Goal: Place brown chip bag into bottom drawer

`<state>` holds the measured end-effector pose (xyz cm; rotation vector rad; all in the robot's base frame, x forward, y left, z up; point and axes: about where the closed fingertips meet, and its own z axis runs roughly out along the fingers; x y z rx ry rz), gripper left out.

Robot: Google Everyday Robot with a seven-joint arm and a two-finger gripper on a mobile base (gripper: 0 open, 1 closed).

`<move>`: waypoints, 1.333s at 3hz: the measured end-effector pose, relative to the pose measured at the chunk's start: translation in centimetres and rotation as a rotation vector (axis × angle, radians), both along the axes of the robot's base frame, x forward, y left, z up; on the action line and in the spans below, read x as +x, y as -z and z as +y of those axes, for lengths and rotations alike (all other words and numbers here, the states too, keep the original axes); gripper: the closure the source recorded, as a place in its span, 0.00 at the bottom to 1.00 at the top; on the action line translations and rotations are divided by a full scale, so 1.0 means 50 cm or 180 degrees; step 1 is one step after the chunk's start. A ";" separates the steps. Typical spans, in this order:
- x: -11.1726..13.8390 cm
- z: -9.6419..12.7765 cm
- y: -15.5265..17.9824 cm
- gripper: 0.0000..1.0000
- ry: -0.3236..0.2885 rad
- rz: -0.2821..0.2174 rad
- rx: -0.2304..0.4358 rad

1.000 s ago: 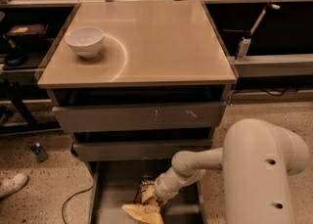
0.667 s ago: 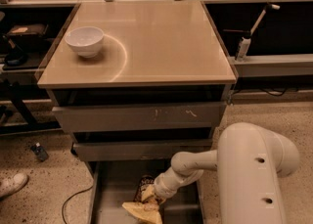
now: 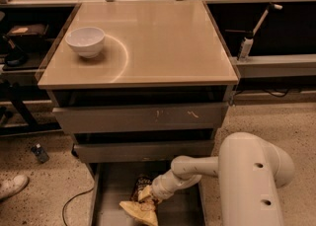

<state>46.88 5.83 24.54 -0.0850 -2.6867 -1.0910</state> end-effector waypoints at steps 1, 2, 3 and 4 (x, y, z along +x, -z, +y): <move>0.010 0.021 0.025 1.00 0.0013 -0.0005 0.0106; 0.008 0.030 0.052 1.00 0.0032 0.0032 0.0168; 0.008 0.030 0.053 0.81 0.0034 0.0034 0.0169; 0.008 0.030 0.053 0.58 0.0034 0.0034 0.0169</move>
Offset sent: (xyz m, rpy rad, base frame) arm 0.0070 0.0173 -0.0405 0.0742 0.0181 -0.0231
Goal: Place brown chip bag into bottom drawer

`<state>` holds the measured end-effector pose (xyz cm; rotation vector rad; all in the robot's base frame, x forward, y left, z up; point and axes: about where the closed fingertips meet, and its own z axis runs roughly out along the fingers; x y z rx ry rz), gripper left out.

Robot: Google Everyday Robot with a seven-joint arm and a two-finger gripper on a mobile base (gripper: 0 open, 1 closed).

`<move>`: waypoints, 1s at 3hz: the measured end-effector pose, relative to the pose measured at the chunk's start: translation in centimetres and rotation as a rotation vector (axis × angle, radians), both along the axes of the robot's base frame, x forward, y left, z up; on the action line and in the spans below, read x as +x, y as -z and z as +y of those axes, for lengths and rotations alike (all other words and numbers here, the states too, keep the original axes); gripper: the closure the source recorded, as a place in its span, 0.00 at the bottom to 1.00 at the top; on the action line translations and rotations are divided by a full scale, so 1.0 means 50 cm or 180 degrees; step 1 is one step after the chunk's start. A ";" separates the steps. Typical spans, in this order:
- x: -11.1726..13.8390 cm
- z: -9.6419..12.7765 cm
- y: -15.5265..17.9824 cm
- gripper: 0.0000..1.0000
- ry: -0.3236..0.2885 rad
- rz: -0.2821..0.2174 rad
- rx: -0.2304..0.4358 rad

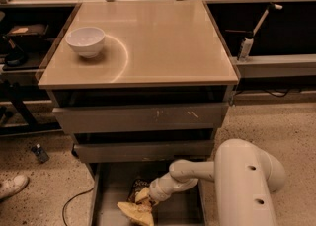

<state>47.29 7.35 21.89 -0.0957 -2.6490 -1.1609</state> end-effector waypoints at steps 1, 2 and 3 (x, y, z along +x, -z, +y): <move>0.000 0.000 0.000 0.35 0.0000 0.0000 0.0000; 0.000 0.000 0.000 0.11 0.0000 0.0000 0.0000; 0.000 0.000 0.000 0.00 0.0000 0.0001 0.0000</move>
Offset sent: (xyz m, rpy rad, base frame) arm 0.0000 0.0000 0.0000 0.0000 0.0000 0.0000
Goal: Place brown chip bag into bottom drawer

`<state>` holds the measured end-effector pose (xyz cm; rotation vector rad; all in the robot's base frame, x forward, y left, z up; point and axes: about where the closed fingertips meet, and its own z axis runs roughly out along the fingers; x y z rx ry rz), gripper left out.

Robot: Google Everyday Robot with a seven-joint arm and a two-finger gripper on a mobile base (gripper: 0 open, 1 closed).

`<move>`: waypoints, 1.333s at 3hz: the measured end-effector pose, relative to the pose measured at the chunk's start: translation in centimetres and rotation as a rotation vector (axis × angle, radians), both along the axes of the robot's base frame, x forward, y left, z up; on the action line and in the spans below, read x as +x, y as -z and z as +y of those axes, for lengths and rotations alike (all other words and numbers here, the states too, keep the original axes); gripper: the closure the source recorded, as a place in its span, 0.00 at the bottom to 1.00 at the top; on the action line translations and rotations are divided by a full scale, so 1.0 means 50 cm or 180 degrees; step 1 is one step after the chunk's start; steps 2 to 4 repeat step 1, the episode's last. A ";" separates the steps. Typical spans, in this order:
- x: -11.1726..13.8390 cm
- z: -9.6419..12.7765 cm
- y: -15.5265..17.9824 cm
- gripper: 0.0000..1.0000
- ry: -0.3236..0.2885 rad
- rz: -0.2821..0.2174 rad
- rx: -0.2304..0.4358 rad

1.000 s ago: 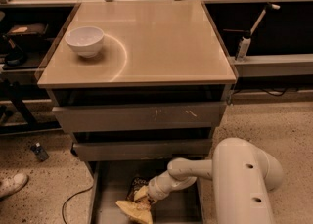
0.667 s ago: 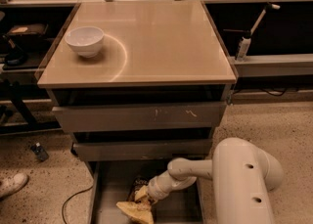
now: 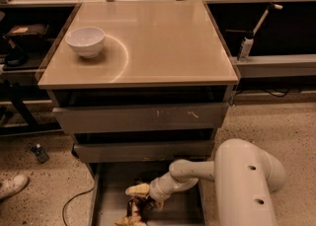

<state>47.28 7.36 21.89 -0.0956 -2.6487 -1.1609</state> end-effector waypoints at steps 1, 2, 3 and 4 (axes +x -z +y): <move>0.000 0.000 0.000 0.00 0.0000 0.0000 0.0000; 0.000 0.000 0.000 0.00 0.0000 0.0000 0.0000; 0.000 0.000 0.000 0.00 0.0000 0.0000 0.0000; 0.000 0.000 0.000 0.00 0.0000 0.0000 0.0000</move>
Offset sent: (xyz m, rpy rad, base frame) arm 0.0000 0.0000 0.0000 0.0000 0.0000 0.0000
